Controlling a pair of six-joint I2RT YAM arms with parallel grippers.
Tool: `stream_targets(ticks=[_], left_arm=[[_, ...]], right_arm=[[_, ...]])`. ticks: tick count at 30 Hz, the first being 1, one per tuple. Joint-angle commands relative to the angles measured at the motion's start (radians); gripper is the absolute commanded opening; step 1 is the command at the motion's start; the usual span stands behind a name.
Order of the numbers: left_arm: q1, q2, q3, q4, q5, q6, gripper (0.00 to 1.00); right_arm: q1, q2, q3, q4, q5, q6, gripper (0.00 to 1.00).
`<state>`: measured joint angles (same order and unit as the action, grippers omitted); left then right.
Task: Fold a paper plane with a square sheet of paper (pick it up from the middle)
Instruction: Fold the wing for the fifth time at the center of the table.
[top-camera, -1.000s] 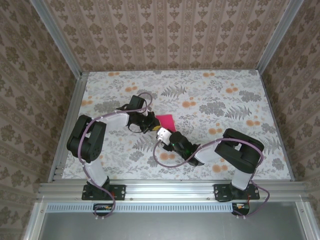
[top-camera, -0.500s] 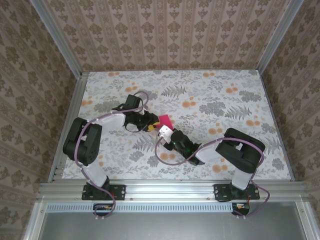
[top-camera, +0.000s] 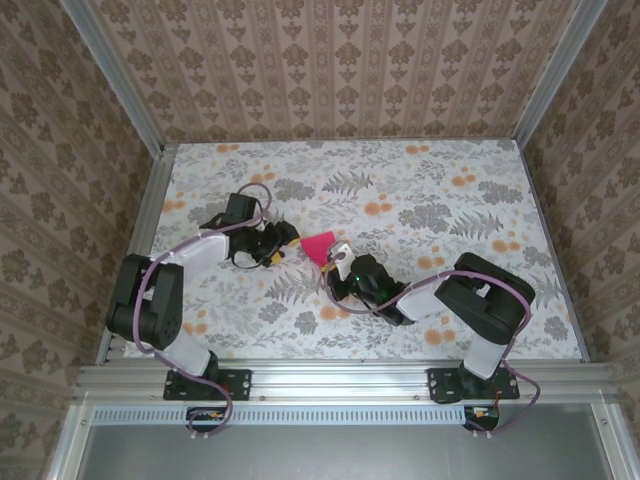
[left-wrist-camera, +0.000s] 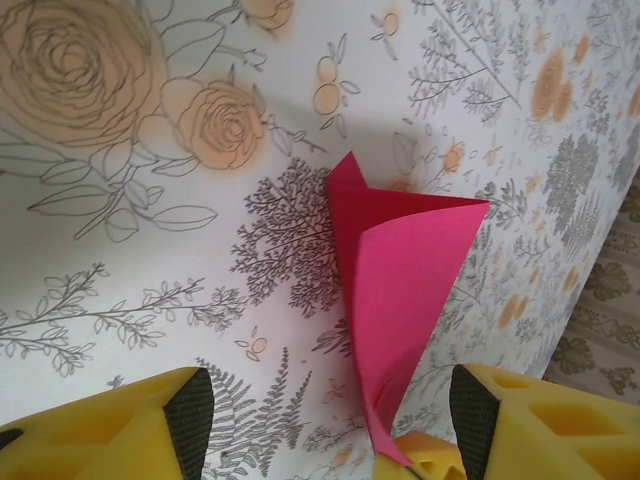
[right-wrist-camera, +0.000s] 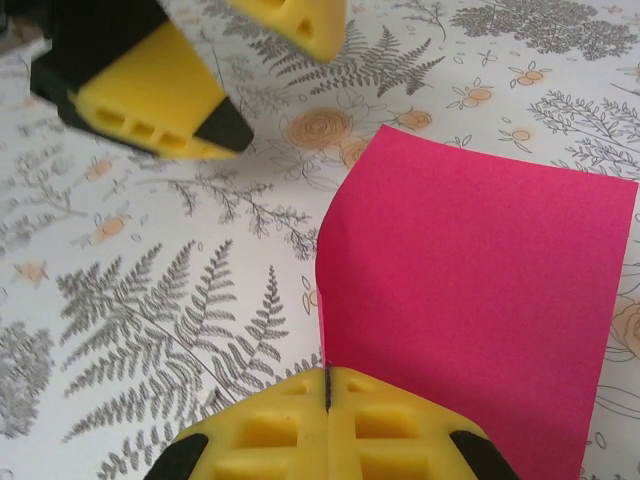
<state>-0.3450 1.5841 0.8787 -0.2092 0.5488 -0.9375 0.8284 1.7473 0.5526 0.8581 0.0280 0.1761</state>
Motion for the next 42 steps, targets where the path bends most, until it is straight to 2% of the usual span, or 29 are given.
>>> stream_targets(ticks=[1, 10, 20, 23, 34, 39, 42], left_arm=[[0.003, -0.037, -0.025, 0.017, -0.012, 0.035, 0.67], [-0.034, -0.056, -0.035, 0.085, 0.000, 0.074, 0.64], [-0.106, -0.020, 0.011, 0.139, 0.015, 0.124, 0.52], [-0.151, 0.003, 0.027, 0.156, 0.023, 0.134, 0.50], [-0.208, 0.101, 0.111, 0.178, 0.047, 0.166, 0.43], [-0.209, 0.105, 0.108, 0.179, 0.021, 0.154, 0.45], [-0.207, 0.114, 0.102, 0.178, 0.010, 0.114, 0.54]], right_arm=[[-0.021, 0.007, -0.011, 0.054, -0.065, 0.117, 0.00], [-0.096, 0.027, -0.023, 0.091, -0.138, 0.329, 0.00], [-0.160, 0.030, -0.067, 0.147, -0.153, 0.506, 0.00], [-0.186, 0.048, -0.086, 0.203, -0.173, 0.563, 0.00], [-0.236, 0.059, -0.100, 0.252, -0.224, 0.679, 0.00], [-0.244, 0.056, -0.083, 0.260, -0.290, 0.718, 0.00], [-0.244, 0.056, -0.077, 0.269, -0.321, 0.733, 0.00]])
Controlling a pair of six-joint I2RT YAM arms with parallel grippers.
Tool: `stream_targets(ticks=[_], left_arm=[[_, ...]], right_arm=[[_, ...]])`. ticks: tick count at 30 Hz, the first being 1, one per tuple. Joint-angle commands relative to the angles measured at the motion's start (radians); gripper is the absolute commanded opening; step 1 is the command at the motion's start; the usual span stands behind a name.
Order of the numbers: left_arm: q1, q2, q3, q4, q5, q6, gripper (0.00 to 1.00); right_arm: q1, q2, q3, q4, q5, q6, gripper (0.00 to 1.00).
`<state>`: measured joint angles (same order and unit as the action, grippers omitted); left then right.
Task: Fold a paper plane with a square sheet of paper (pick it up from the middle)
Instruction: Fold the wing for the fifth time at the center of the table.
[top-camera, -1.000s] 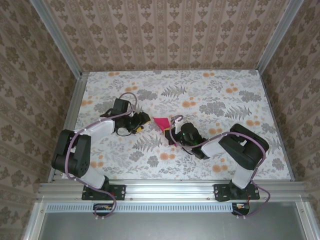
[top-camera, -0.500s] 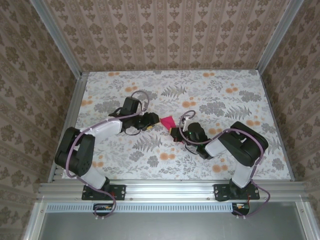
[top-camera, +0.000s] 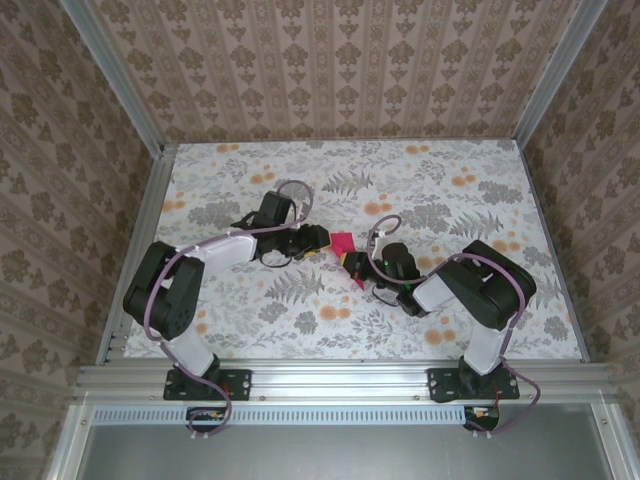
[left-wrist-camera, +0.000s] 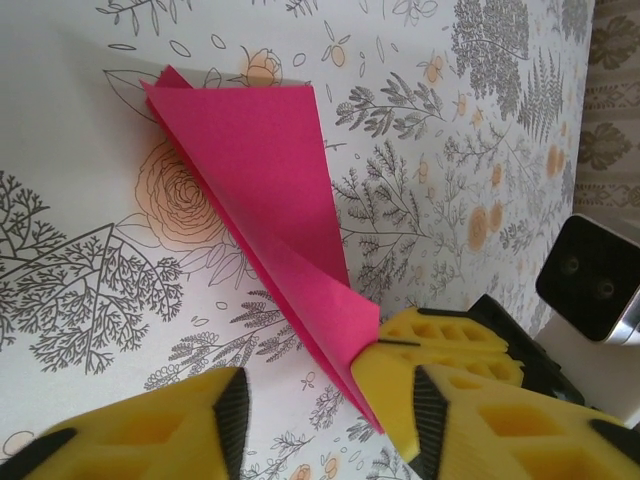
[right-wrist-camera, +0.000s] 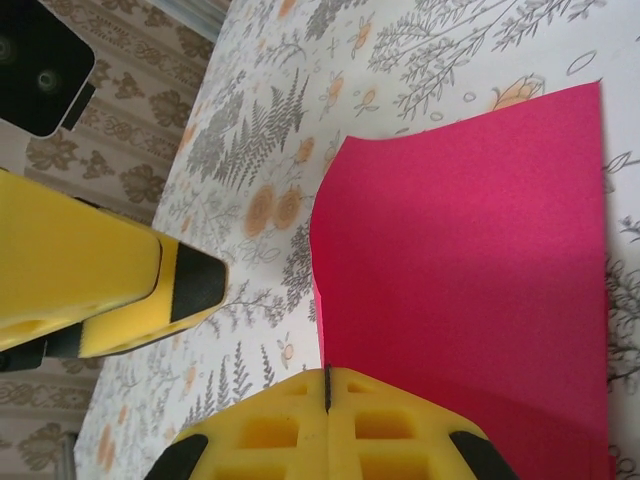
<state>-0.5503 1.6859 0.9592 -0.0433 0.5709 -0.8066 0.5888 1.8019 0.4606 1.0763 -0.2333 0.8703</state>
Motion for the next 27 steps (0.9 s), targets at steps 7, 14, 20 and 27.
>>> stream_targets(ticks=[7, 14, 20, 27], left_arm=[[-0.003, 0.040, 0.032, -0.002, -0.023, -0.138, 0.66], [-0.003, 0.055, 0.015, 0.002, -0.011, -0.250, 0.61], [-0.003, 0.057, 0.004, -0.010, -0.016, -0.310, 0.52], [-0.006, 0.047, -0.003, -0.048, -0.023, -0.345, 0.42]], right_arm=[[-0.005, 0.008, 0.021, 0.070, -0.140, -0.002, 0.00], [-0.005, 0.034, 0.038, 0.110, -0.225, -0.041, 0.00], [-0.006, 0.045, 0.038, 0.110, -0.268, -0.126, 0.00], [-0.014, 0.045, 0.039, 0.100, -0.275, -0.201, 0.00]])
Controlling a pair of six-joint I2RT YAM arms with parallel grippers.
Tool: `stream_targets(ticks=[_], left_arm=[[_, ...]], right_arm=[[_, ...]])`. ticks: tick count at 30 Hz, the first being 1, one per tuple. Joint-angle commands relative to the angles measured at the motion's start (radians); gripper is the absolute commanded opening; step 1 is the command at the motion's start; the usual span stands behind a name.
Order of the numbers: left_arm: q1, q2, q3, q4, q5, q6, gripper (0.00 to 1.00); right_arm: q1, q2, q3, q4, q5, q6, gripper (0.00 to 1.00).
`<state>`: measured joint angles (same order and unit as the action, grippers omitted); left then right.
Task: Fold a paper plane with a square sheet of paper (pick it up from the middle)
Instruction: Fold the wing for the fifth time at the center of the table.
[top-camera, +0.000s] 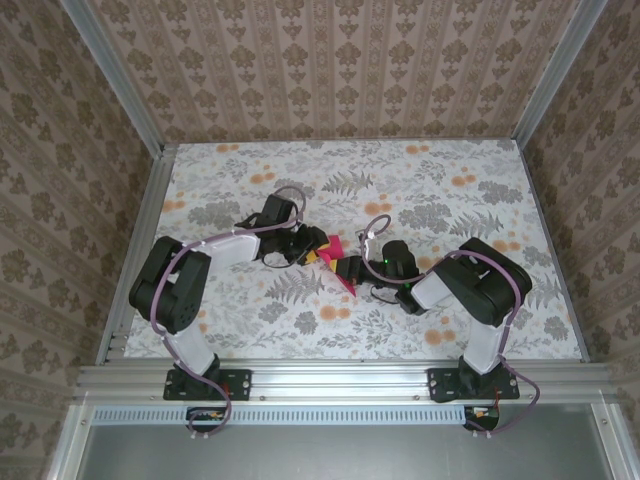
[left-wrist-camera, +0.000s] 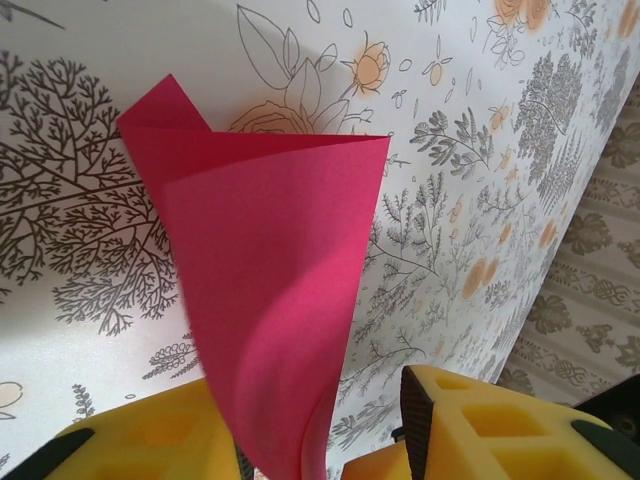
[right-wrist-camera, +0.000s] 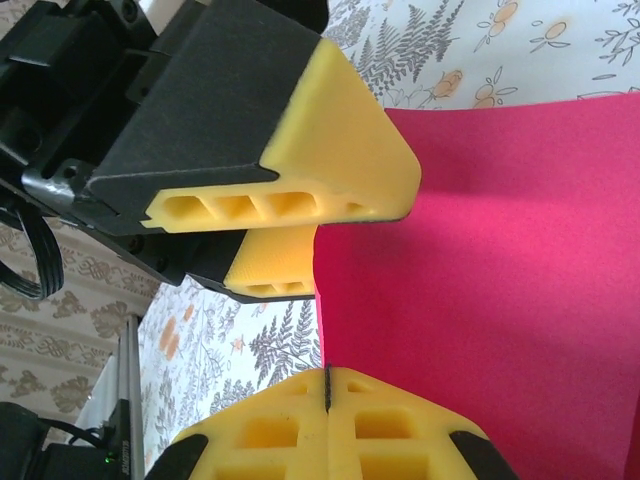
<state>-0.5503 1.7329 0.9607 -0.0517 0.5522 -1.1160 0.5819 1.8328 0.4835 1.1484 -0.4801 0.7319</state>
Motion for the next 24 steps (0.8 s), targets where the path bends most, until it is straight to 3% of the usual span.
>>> stream_targets(ticks=[1, 11, 16, 19, 24], left_arm=[[-0.008, -0.004, -0.005, -0.047, -0.009, -0.040, 0.41], [-0.014, -0.013, -0.012, -0.050, -0.029, -0.086, 0.19], [-0.014, -0.016, -0.015, -0.047, -0.034, -0.112, 0.14], [-0.016, -0.021, -0.018, -0.051, -0.038, -0.128, 0.13], [-0.016, -0.030, -0.023, -0.056, -0.050, -0.139, 0.17]], right_arm=[[-0.008, 0.014, 0.017, 0.026, -0.028, -0.074, 0.00], [-0.017, 0.006, 0.014, 0.018, -0.046, -0.154, 0.03], [-0.017, -0.005, 0.002, 0.008, -0.045, -0.204, 0.06], [-0.017, -0.031, -0.009, -0.017, -0.029, -0.254, 0.14], [-0.017, -0.094, -0.014, -0.127, 0.014, -0.339, 0.35]])
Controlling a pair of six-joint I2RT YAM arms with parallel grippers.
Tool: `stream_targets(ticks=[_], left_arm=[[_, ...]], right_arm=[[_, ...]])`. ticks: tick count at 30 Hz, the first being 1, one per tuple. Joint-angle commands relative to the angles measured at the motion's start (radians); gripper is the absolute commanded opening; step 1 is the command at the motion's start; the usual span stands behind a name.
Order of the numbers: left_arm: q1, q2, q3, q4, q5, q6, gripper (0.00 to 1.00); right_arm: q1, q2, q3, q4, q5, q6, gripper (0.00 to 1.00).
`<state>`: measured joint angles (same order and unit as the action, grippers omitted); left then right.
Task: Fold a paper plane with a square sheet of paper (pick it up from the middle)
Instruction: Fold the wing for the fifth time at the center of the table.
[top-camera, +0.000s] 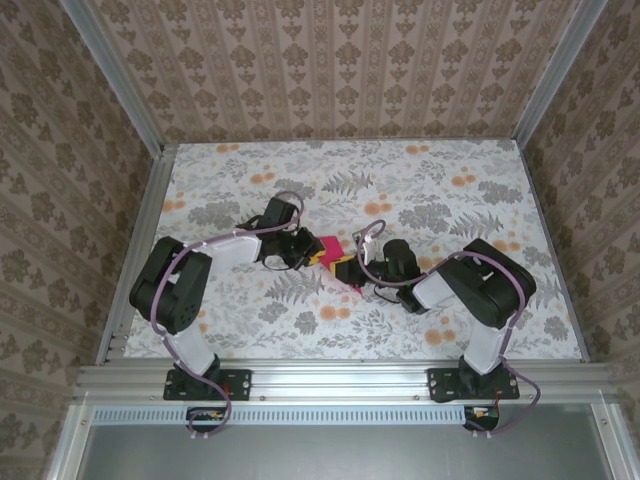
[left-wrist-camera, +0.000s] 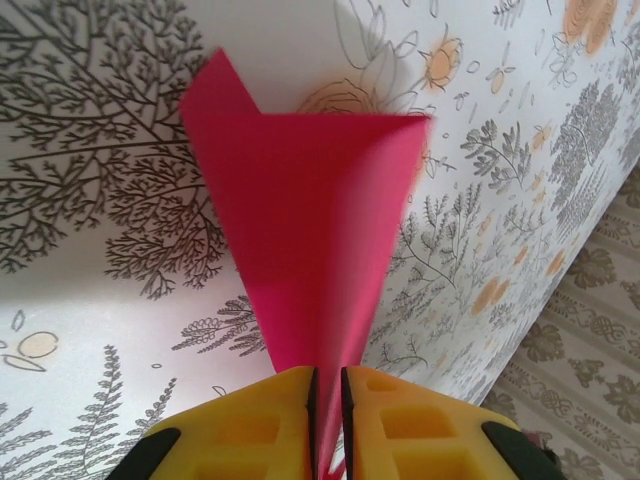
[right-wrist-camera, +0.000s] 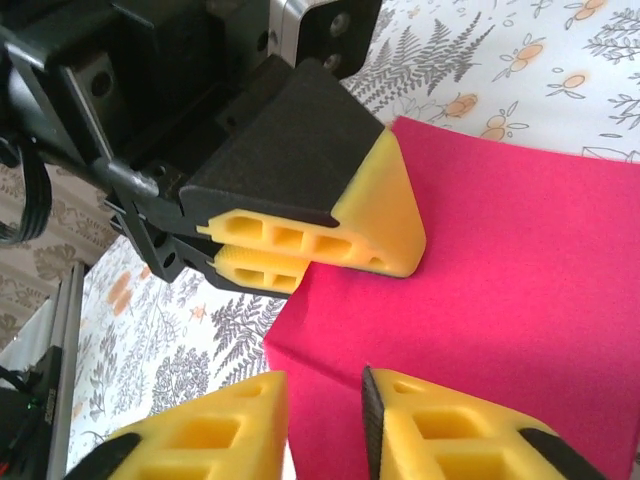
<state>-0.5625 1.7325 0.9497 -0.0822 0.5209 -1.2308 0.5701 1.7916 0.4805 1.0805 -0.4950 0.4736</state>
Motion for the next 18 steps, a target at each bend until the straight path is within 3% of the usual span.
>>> stream_targets(ticks=[1, 10, 18], left_arm=[[-0.004, -0.031, -0.012, -0.026, -0.022, -0.026, 0.17], [-0.005, -0.036, -0.011, -0.026, -0.027, -0.038, 0.12], [-0.010, -0.035, -0.007, -0.033, -0.032, -0.050, 0.10]], right_arm=[[-0.006, -0.069, -0.015, -0.079, 0.041, -0.105, 0.38], [0.050, -0.212, -0.009, -0.345, 0.200, -0.383, 0.53], [0.188, -0.277, -0.005, -0.438, 0.425, -0.617, 0.55]])
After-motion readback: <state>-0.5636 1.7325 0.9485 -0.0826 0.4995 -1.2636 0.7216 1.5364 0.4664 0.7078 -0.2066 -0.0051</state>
